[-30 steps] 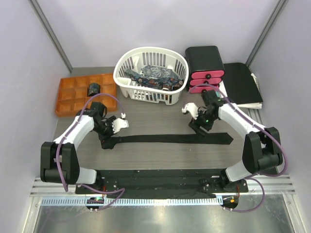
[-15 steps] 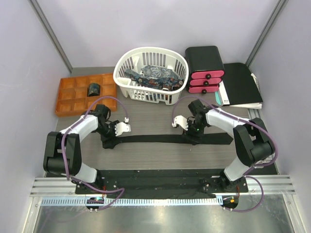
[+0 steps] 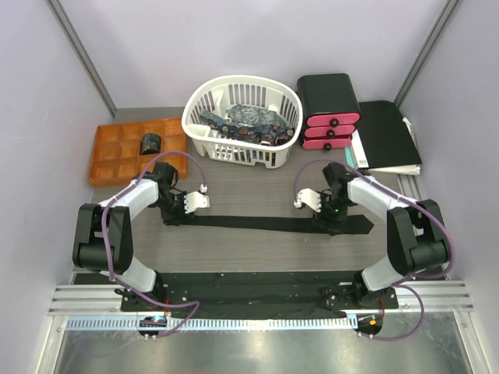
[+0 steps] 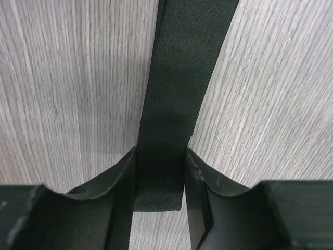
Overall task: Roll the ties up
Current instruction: Flatten out the tie at the center of the board.
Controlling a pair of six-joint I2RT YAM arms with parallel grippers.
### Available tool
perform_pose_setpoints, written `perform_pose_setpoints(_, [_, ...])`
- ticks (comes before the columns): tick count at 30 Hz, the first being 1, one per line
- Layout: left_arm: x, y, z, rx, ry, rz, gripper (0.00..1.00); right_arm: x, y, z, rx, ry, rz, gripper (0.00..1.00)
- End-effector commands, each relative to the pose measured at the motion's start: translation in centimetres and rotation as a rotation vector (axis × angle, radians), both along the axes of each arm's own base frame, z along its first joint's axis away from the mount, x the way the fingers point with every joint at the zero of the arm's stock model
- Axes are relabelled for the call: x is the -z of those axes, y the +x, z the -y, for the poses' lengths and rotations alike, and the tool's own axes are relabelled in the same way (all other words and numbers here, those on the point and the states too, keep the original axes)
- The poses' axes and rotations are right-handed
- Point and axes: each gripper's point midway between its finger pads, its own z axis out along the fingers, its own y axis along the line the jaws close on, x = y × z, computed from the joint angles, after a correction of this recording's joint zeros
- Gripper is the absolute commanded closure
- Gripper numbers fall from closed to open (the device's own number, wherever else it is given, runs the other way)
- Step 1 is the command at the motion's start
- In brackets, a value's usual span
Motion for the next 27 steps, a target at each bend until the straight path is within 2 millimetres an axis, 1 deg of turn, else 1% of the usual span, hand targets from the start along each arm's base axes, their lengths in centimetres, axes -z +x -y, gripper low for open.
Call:
perform_pose_setpoints(1, [1.1,0.1,-1.0,0.002,0.027,-0.012,0.59,-0.3,-0.8,4.8,-0.048,-0.089,-0.018,0.22])
perform_pose_setpoints(2, [1.2,0.1,-1.1,0.001,0.027,-0.015,0.58,-0.2,-0.7,5.7,-0.052,-0.098,-0.017,0.22])
perform_pose_setpoints(3, [1.2,0.2,-1.0,0.000,0.024,-0.016,0.58,0.0,-0.6,6.0,-0.051,-0.102,-0.024,0.22])
perform_pose_setpoints(7, [1.6,0.3,-1.1,-0.008,0.023,-0.024,0.57,1.0,0.0,6.7,-0.046,-0.105,-0.063,0.22])
perform_pose_setpoints(10, [1.7,0.2,-1.2,-0.012,0.020,-0.029,0.57,1.2,0.5,6.8,-0.037,-0.104,-0.084,0.30])
perform_pose_setpoints(11, [1.7,0.2,-1.2,-0.013,0.021,-0.032,0.57,1.3,0.5,6.9,-0.039,-0.103,-0.094,0.36])
perform_pose_setpoints(14, [1.6,0.1,-1.2,-0.016,0.011,-0.033,0.57,1.2,0.8,7.1,-0.056,-0.107,-0.097,0.45])
perform_pose_setpoints(17, [1.3,-0.2,-1.0,-0.017,-0.007,-0.037,0.58,1.2,1.1,7.4,-0.069,-0.116,-0.094,0.45])
perform_pose_setpoints(19, [0.9,-0.2,-0.8,-0.026,-0.019,-0.028,0.59,1.1,1.5,7.5,-0.066,-0.116,-0.090,0.49])
perform_pose_setpoints(20, [0.7,-0.1,-0.6,-0.029,-0.029,-0.023,0.53,1.0,1.6,7.4,-0.063,-0.112,-0.087,0.45])
perform_pose_setpoints(21, [0.2,0.2,-0.6,-0.042,-0.040,-0.010,0.44,0.6,2.1,7.3,-0.056,-0.109,-0.076,0.41])
perform_pose_setpoints(22, [-0.7,0.2,-0.4,-0.076,-0.065,0.000,0.35,0.3,2.2,7.2,-0.050,-0.106,-0.071,0.33])
perform_pose_setpoints(23, [-2.2,0.9,0.4,-0.090,-0.132,0.028,0.22,-0.2,2.4,7.2,-0.033,-0.099,-0.058,0.30])
perform_pose_setpoints(24, [-3.2,1.2,0.3,-0.123,-0.165,0.047,0.12,-1.0,2.9,6.8,-0.026,-0.083,-0.034,0.28])
perform_pose_setpoints(25, [-5.0,1.2,0.7,-0.140,-0.195,0.074,0.04,-2.3,3.1,6.6,-0.017,-0.066,0.002,0.25])
perform_pose_setpoints(26, [-6.5,1.9,0.1,-0.179,-0.222,0.113,0.00,-3.1,3.5,6.3,-0.005,-0.052,0.028,0.24])
perform_pose_setpoints(27, [-7.7,2.1,0.1,-0.200,-0.258,0.134,0.00,-5.0,4.3,5.5,0.003,-0.004,0.086,0.22])
